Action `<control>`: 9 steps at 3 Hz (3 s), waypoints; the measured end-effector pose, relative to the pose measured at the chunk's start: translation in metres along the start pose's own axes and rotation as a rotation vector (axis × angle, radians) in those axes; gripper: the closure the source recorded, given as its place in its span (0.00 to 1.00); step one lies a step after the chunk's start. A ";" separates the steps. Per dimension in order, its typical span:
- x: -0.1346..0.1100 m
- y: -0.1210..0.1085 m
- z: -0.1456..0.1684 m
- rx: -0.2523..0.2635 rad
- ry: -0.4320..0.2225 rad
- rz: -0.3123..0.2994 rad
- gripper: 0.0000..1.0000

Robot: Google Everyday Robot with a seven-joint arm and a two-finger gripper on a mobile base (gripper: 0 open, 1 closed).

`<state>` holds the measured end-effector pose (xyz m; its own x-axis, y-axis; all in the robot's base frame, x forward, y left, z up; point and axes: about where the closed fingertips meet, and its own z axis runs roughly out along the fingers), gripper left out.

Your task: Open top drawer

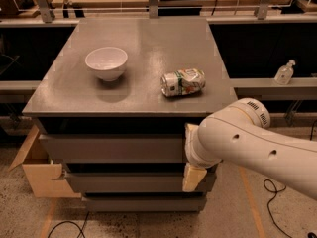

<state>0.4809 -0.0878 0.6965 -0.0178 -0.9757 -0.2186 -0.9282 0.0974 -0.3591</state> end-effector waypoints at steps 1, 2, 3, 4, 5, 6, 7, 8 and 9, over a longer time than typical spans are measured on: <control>-0.009 -0.009 0.020 0.054 -0.029 -0.033 0.00; -0.017 -0.018 0.039 0.085 -0.041 -0.052 0.00; -0.021 -0.026 0.055 0.094 -0.052 -0.052 0.00; -0.022 -0.035 0.069 0.087 -0.069 -0.046 0.00; -0.016 -0.032 0.077 0.030 -0.087 -0.024 0.25; -0.011 -0.022 0.073 -0.011 -0.091 -0.016 0.46; -0.013 -0.024 0.066 -0.011 -0.091 -0.016 0.70; -0.015 -0.027 0.059 -0.011 -0.091 -0.016 0.93; -0.015 -0.028 0.058 -0.011 -0.090 -0.015 1.00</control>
Offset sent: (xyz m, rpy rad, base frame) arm 0.0514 0.0351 -0.0436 0.0227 -0.1346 0.0569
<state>0.5282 -0.0645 0.6574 0.0297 -0.9552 -0.2944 -0.9322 0.0798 -0.3530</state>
